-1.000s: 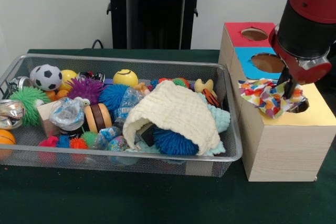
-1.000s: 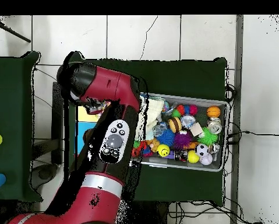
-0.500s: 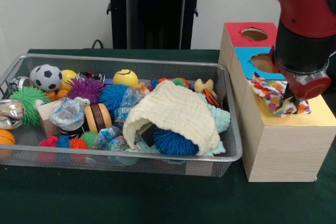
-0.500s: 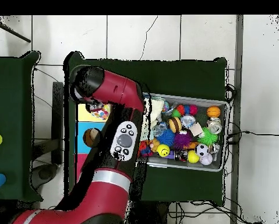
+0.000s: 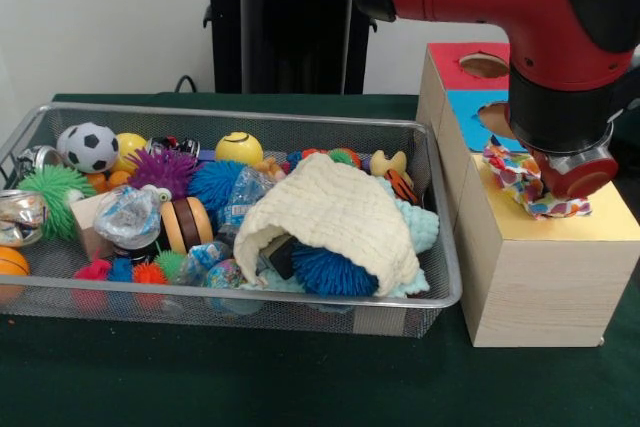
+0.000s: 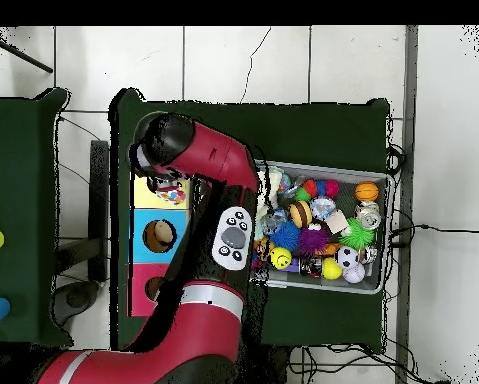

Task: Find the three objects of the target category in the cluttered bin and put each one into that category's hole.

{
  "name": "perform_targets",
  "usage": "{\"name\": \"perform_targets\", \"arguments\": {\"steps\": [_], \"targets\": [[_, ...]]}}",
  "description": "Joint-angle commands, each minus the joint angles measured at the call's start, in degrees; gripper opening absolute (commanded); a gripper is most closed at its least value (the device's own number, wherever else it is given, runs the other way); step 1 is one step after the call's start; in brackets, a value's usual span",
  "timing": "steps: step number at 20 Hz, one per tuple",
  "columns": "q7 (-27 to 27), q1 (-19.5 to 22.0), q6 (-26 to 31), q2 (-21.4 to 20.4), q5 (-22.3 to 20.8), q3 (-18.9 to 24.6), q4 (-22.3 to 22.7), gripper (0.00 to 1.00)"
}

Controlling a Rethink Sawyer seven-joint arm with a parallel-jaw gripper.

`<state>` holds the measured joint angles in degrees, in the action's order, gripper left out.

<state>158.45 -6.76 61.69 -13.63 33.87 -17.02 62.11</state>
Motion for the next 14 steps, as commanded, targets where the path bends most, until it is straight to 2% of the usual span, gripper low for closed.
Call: {"name": "perform_targets", "arguments": {"steps": [1,6,11,12,14], "targets": [[-1.70,2.58,-14.87,10.26,-5.24,5.54,1.83,0.00],[-0.66,2.49,-19.17,12.63,-7.46,3.81,-0.21,0.00],[1.68,1.21,-21.77,13.92,-10.38,0.29,-1.57,0.00],[4.72,-0.58,-21.63,15.23,-12.88,-3.92,-3.74,0.00],[5.71,-1.50,-20.47,15.59,-14.84,-6.25,-4.91,0.00]]}}
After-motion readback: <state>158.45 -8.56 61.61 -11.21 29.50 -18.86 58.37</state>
